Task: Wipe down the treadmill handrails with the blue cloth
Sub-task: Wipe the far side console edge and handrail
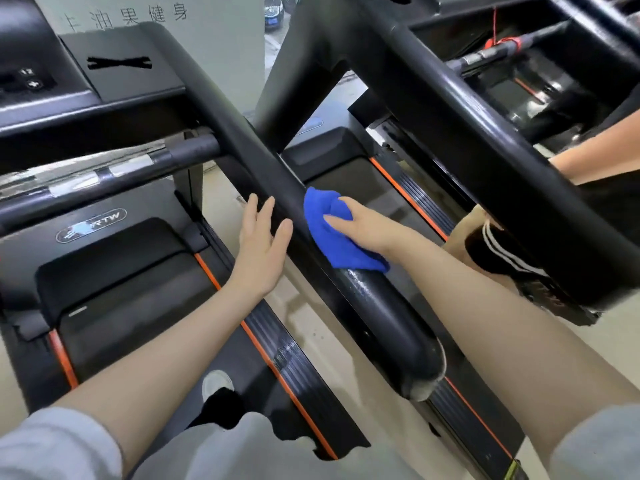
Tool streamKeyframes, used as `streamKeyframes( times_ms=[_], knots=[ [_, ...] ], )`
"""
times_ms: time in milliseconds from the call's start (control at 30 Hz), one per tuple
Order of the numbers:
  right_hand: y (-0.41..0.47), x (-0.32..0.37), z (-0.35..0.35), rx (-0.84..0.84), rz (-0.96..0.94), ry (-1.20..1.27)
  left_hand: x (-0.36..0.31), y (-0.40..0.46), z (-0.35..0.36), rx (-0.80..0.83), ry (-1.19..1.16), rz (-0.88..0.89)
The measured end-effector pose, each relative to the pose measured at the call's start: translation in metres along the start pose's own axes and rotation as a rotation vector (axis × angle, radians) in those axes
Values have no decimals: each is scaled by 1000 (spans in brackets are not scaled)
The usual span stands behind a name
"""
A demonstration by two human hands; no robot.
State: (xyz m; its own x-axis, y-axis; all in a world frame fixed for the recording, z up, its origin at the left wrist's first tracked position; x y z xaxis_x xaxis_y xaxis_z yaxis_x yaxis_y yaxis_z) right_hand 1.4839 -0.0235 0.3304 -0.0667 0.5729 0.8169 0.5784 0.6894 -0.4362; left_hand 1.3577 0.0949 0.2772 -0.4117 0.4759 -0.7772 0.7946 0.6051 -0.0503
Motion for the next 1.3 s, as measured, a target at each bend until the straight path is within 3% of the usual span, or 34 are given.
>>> streamKeyframes(
  times_ms=[100, 267, 500, 633, 733, 800, 900, 1000, 1067, 1200, 1300],
  knots=[
    [9, 5, 9, -90, 39, 103, -6, -12, 4, 13, 23, 83],
    [-3, -9, 7, -1, 71, 64, -15, -20, 9, 80, 94, 115],
    [19, -4, 0, -104, 167, 129, -24, -21, 1, 83, 230, 114],
    [29, 3, 22, -135, -59, -22, -22, -18, -4, 80, 116, 71],
    [7, -10, 27, -190, -144, -618, -15, -16, -4, 98, 92, 86],
    [-24, -21, 28, -213, -371, -930, -10, -15, -3, 122, 138, 110],
    [-57, -42, 22, 9, -805, -1116, -13, -16, 1, 94, 132, 109],
    [-53, -42, 10, 327, -955, -1131, -22, -19, 7, 62, 121, 68],
    [-36, -33, 11, 337, -939, -1112, -23, -18, 7, 47, 132, 78],
    [-22, -27, 22, -3, -651, -861, -14, -20, 7, 90, 102, 85],
    [-38, -39, 23, -66, -436, -787, -14, -22, 8, 105, 65, 85]
  ],
)
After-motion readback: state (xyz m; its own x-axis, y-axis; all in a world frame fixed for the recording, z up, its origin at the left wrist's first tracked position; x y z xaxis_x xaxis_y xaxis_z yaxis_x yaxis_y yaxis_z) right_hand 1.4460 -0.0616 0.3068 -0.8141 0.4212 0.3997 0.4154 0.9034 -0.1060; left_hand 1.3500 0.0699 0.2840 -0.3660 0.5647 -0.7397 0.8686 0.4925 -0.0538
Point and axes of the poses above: each hand's wrist, its own y-axis towards the middle knuckle, its own z-axis out of the palm, x = y × z, the point moved 1 cm from there along y, towards the middle knuckle, and after that the axes turned 14 degrees about y, right-handed, at the moved point
